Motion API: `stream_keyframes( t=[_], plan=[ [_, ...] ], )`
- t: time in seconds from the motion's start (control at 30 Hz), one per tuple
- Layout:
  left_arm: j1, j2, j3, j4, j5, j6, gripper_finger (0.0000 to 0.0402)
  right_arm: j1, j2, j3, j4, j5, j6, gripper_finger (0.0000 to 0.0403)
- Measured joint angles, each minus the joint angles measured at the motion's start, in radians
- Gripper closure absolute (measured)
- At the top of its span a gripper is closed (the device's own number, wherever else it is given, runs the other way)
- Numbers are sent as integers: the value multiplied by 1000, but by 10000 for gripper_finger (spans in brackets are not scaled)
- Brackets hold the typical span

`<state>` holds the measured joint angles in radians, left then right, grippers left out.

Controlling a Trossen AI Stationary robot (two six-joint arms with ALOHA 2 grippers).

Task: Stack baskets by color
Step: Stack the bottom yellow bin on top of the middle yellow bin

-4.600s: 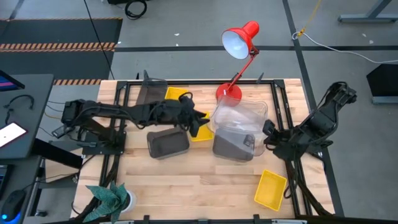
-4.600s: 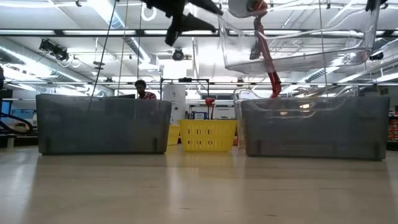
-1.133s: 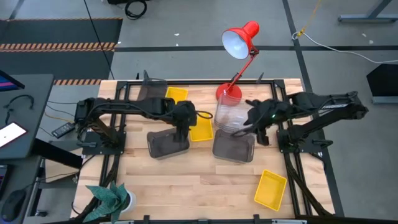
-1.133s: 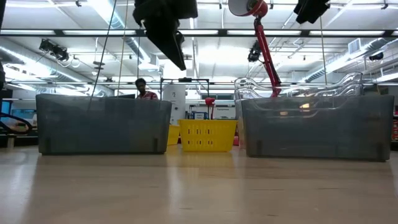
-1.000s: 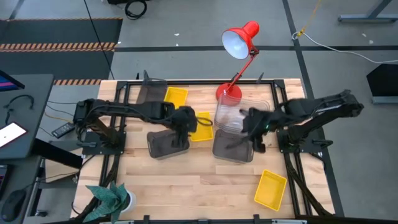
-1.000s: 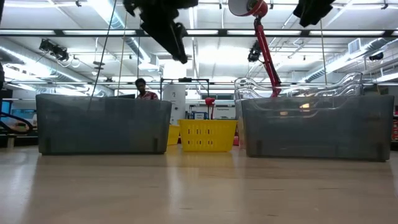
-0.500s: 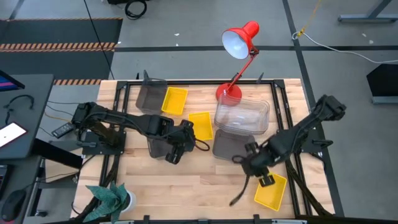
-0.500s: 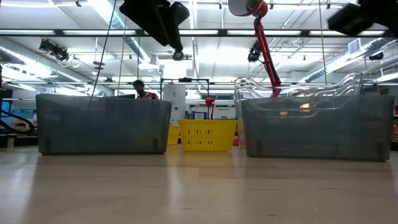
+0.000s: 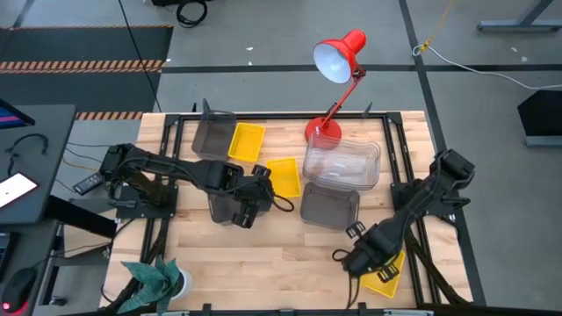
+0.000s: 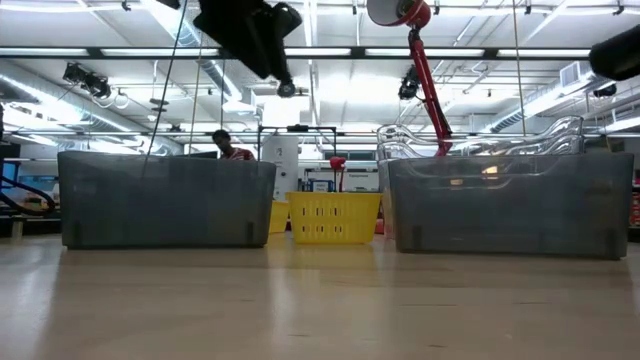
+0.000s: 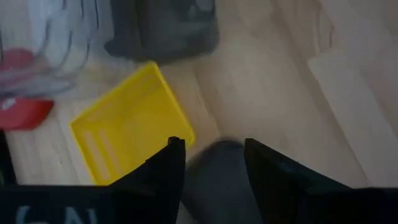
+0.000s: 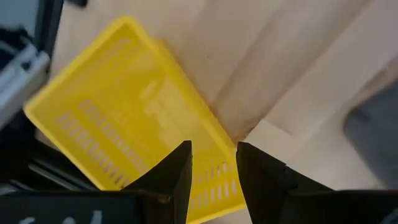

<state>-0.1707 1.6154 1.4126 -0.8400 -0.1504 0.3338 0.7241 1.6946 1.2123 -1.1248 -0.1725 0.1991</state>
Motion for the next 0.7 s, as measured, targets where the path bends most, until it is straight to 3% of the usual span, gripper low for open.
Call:
stream_keyframes(
  t=[0.23, 0.33, 0.5, 0.7],
  plan=[
    [5, -1, -128, 185, 21, 15, 230, 38, 59, 4, -1, 94, -116, 272],
    [3, -1, -136, 206, 35, 2, 230, 40, 73, 4, 4, 94, -129, 272],
    [-1, -2, -147, 251, 147, -9, 230, 47, 86, -1, 23, 93, -150, 273],
    [-12, -6, -147, 282, 152, -42, 230, 47, 89, -2, 39, 93, -149, 296]
  ],
)
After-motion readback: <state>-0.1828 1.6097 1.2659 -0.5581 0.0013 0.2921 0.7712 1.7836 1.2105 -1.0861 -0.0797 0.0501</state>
